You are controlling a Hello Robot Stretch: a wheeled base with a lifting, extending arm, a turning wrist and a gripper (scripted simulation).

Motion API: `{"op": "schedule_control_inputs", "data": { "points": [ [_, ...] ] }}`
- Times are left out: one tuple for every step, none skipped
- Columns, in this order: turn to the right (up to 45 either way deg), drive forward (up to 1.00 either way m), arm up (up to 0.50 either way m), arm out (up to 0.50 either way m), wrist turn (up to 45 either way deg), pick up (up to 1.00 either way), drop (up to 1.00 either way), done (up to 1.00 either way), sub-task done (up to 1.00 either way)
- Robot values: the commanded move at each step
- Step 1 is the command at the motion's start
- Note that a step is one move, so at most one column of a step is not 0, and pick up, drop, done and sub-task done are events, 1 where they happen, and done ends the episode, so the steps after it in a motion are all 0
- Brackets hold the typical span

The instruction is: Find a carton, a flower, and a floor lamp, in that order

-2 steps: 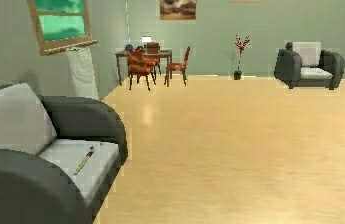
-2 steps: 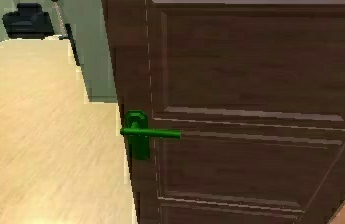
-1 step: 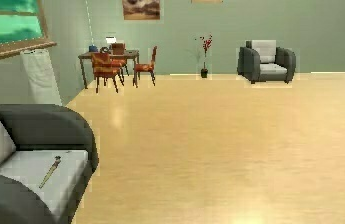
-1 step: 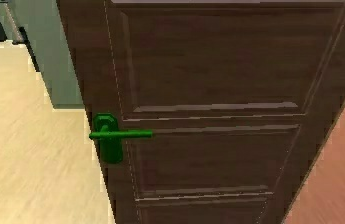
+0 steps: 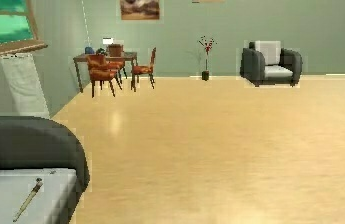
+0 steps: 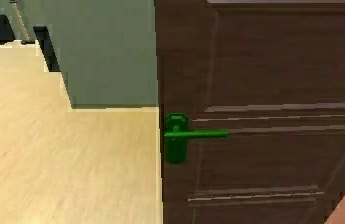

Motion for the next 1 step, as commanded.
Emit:
{"op": "schedule_control_inputs", "data": {
  "points": [
    [-3.0,0.0,0.0,0.0,0.0,0.0,0.0,0.0,0.0]
  ]
}}
